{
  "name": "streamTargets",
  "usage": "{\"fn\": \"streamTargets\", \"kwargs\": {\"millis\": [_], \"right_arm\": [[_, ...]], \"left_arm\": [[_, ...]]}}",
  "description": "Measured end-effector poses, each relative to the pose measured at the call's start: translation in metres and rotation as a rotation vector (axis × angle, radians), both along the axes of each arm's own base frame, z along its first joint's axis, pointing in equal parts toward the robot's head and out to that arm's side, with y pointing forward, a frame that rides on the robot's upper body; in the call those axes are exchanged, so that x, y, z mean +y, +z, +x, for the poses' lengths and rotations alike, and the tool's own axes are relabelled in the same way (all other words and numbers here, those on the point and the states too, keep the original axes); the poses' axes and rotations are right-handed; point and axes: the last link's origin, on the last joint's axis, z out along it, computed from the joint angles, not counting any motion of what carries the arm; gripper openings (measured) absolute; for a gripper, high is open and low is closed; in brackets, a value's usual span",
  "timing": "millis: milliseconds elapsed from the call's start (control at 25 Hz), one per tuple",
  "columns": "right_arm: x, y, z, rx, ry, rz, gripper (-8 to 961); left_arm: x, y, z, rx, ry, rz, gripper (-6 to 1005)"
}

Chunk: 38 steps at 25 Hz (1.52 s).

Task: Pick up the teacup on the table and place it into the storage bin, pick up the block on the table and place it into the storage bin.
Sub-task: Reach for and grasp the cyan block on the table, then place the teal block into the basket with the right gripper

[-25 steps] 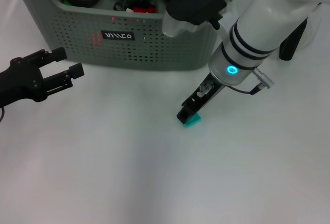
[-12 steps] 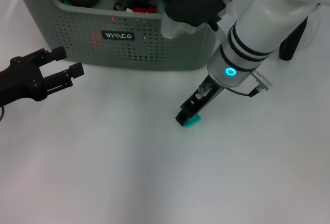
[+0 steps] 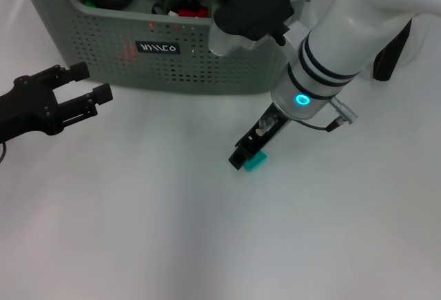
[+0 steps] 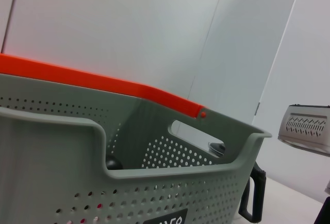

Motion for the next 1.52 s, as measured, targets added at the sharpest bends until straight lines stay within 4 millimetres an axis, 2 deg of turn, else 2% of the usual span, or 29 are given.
{"fn": "streamTargets", "kwargs": {"millis": [1040,1280,1520], "right_arm": [[-0.003,-0.004,0.002,-0.042,0.070,-0.022,538],[-0.003,-0.003,0.001,-0.038,0.076,-0.023,481],[-0.001,0.011,-0.010,0.070,0.057,-0.014,433]], "left_arm": [[-0.001,-0.001,-0.001,-0.001,0.005,0.000,729],[0.000,-0.001,0.000,-0.001,0.001,0.000,729],[-0.001,-0.001,-0.001,-0.001,0.004,0.000,729]]}}
